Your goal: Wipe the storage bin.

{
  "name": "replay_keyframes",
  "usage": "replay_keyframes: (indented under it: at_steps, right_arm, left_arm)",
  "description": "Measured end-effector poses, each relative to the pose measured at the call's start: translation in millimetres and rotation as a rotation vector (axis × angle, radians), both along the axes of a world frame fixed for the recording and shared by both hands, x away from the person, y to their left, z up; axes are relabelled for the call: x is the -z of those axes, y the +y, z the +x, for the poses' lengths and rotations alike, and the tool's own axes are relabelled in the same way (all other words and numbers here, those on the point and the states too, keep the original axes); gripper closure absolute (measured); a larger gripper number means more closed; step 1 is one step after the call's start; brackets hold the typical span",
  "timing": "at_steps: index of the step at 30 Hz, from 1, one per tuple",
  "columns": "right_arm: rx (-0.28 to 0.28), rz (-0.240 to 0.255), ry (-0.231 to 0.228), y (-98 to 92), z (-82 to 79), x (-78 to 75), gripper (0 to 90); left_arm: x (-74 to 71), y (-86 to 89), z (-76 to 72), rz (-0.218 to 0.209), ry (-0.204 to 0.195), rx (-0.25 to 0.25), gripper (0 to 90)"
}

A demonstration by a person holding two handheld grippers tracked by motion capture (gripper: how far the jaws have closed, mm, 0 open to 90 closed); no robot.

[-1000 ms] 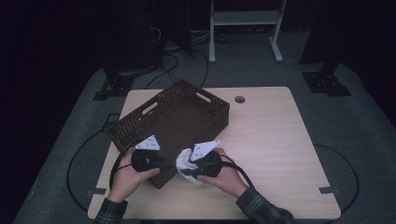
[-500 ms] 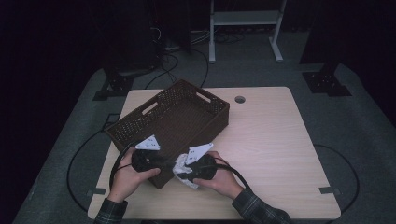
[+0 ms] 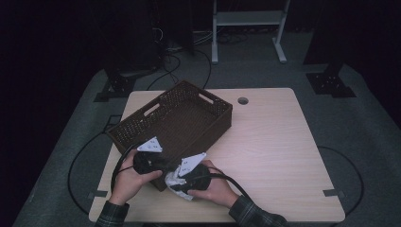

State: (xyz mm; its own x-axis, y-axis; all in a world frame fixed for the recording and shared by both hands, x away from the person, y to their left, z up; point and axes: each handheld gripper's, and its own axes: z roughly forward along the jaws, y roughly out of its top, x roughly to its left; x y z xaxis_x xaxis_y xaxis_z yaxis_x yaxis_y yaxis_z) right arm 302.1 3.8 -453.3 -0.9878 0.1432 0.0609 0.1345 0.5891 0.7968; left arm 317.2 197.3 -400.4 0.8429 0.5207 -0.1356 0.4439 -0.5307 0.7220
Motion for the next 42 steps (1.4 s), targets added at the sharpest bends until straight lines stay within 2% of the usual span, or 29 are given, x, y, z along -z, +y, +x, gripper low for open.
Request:
replay_keyframes:
  at_steps: [7, 9, 11, 14, 21, 29, 38, 42]
  right_arm:
    - [-0.047, 0.002, 0.007, 10.4, -7.4, 5.0, 69.8]
    - [-0.066, 0.001, 0.024, 12.7, -9.1, 7.1, 69.8]
    - [-0.086, -0.011, 0.031, 15.0, -10.5, 9.8, 69.8]
    - [-0.083, -0.037, 0.022, 15.7, -9.2, 14.4, 69.9]
    - [-0.026, -0.070, 0.026, 5.6, 2.3, 22.2, 70.1]
    - [0.029, -0.081, 0.025, -9.1, 16.1, 24.2, 70.4]
    - [0.119, -0.103, -0.008, -37.5, 29.6, 21.5, 70.2]
    - [0.139, -0.087, -0.007, -53.1, 29.1, 15.7, 70.1]
  left_arm:
    - [0.0, 0.0, 0.0, 0.000, -0.001, 0.001, 71.5]
    - [0.0, 0.0, 0.0, 0.000, 0.000, 0.001, 71.5]
    - [-0.1, 0.1, 0.2, 0.002, -0.004, 0.003, 71.6]
    - [0.1, 0.1, 0.0, 0.001, -0.003, 0.003, 71.5]
    - [0.2, -0.1, 0.0, -0.002, -0.003, 0.000, 71.6]
    - [0.0, 0.3, 0.1, 0.002, -0.004, 0.003, 71.5]
    - [0.1, 0.2, 0.1, -0.001, -0.003, 0.002, 71.6]
    - [0.2, 0.2, 0.3, -0.002, -0.002, 0.001, 71.7]
